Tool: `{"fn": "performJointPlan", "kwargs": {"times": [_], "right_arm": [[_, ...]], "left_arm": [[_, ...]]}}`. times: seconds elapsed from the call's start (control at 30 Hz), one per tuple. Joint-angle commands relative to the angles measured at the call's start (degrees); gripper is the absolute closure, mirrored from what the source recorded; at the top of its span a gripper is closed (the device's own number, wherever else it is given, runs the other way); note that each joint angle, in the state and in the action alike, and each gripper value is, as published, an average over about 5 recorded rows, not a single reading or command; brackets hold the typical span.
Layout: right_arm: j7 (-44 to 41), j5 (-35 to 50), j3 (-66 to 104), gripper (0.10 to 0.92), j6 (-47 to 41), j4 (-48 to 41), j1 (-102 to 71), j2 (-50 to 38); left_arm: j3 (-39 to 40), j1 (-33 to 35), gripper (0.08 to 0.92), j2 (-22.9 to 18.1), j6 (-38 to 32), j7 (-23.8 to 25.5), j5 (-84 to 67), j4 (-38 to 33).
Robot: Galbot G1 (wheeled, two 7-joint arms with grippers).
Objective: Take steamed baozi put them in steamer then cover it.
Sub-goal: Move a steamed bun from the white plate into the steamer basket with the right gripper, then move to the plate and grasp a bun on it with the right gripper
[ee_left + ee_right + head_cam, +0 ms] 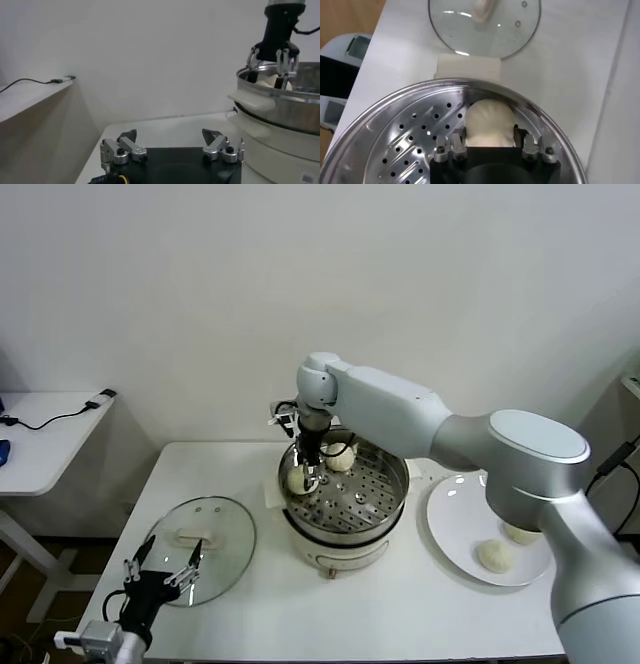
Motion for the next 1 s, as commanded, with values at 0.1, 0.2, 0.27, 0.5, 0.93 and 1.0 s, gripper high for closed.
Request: {"fn": "performJointPlan", "kwargs": {"times": [0.1,0.2,0.27,0.5,0.93,1.0], "right_arm": [[0.22,-0.72,-0.27,0.397,-0.26,-0.84,-1.02,1.62],[0.75,-0.55,-0.10,0.377,-0.31,-0.08,-0.54,0.91],[0.88,-0.25,0.01,0.335,-0.32,0.82,0.38,-0.06],[-1.61,1.30,0.23,0.208,-0.37,10.35,6.58,-9.33],[-4.85,2.90,-0.16,0.203,-0.19,33.14,15.78,-43.19],[-5.84,2.16,0.53,0.203,0.39,35.60,14.88,-48.25]], "left_arm": [[0.18,-0.29,0.177,0.01,0.08,0.14,-0.11,0.07],[0.26,-0.30,0.177,-0.04,0.13,0.15,-0.06,-0.01],[0.28,-0.24,0.177,-0.08,0.17,0.19,-0.04,-0.16],[0.36,0.13,0.177,-0.01,0.33,0.31,-0.11,-0.92],[2.45,1.69,0.177,0.00,0.95,0.68,0.02,-3.37],[2.56,1.90,0.177,0.03,1.05,0.76,-0.03,-3.54]]}}
